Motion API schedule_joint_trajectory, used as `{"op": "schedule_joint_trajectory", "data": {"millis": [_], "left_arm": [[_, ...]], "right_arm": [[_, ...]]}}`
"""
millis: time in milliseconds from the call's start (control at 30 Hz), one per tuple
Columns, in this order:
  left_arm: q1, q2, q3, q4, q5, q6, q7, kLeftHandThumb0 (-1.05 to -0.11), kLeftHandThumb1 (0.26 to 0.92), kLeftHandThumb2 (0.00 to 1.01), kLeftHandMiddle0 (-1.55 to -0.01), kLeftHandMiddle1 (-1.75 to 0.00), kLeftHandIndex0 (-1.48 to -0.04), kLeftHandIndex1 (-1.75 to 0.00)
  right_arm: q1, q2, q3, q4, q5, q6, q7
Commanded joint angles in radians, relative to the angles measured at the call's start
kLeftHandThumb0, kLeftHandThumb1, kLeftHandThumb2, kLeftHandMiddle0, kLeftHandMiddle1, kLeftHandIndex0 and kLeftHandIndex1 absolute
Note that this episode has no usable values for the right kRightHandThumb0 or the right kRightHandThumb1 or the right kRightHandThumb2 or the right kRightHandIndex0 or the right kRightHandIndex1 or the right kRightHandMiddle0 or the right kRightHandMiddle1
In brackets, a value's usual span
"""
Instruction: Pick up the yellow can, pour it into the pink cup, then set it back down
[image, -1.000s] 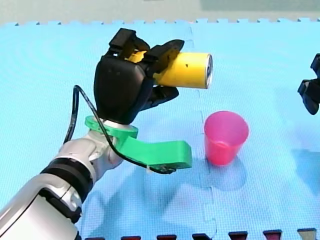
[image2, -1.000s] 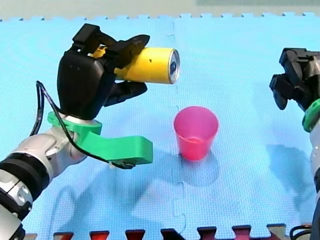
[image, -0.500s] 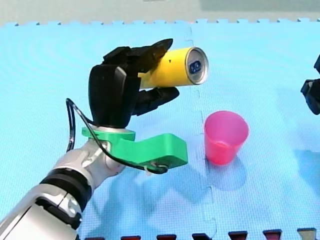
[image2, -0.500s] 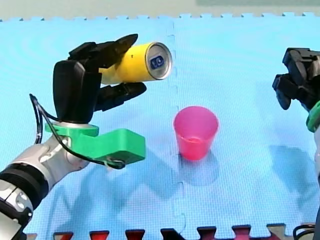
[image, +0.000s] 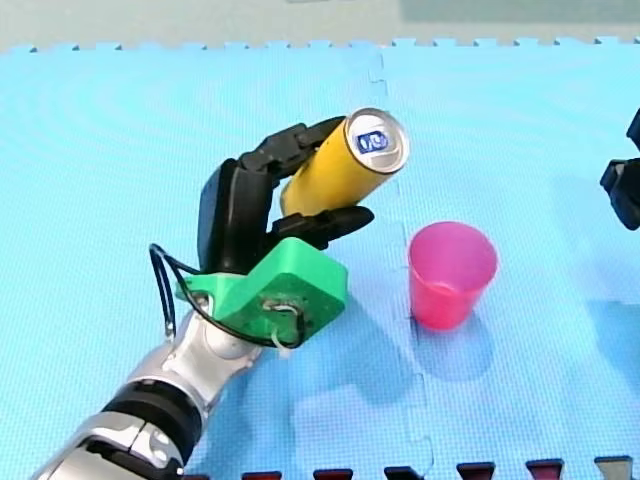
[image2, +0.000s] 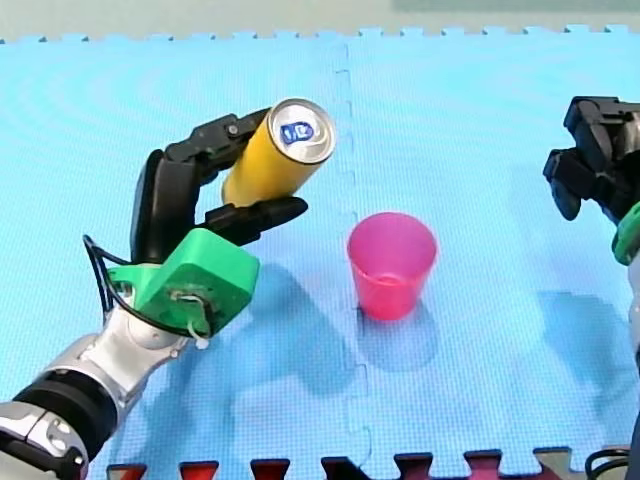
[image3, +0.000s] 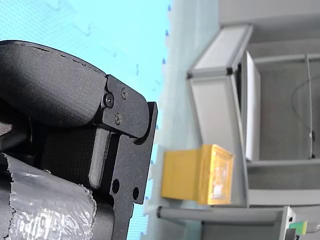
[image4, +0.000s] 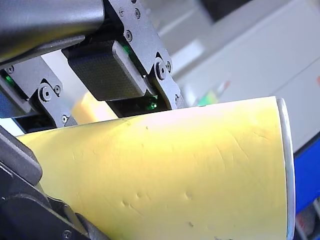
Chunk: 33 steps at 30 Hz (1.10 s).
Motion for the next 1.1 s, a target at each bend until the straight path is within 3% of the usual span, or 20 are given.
{"op": "schedule_joint_trajectory", "data": {"millis": [0,300,667,1067], "left_arm": [[0.070,-0.073,0.254,-0.077,-0.376,-0.019,-0.357,-0.401,0.804,0.00,-1.30,-0.11,-1.21,0.00],[0.096,-0.090,0.314,-0.097,-0.469,0.017,-0.488,-0.392,0.803,0.00,-1.32,-0.08,-1.21,0.00],[0.123,-0.102,0.400,-0.128,-0.558,0.149,-0.610,-0.381,0.811,0.00,-1.32,-0.05,-1.21,0.00],[0.184,-0.110,0.464,-0.165,-0.519,0.186,-0.639,-0.381,0.815,0.00,-1.33,-0.03,-1.22,0.00]], "right_arm": [[0.000,-0.018,-0.014,0.002,0.016,0.014,0.015],[-0.001,-0.021,-0.018,0.002,0.019,0.018,0.020],[-0.001,-0.024,-0.022,0.001,0.021,0.024,0.024],[0.001,-0.028,-0.015,-0.002,0.019,0.023,0.020]]}}
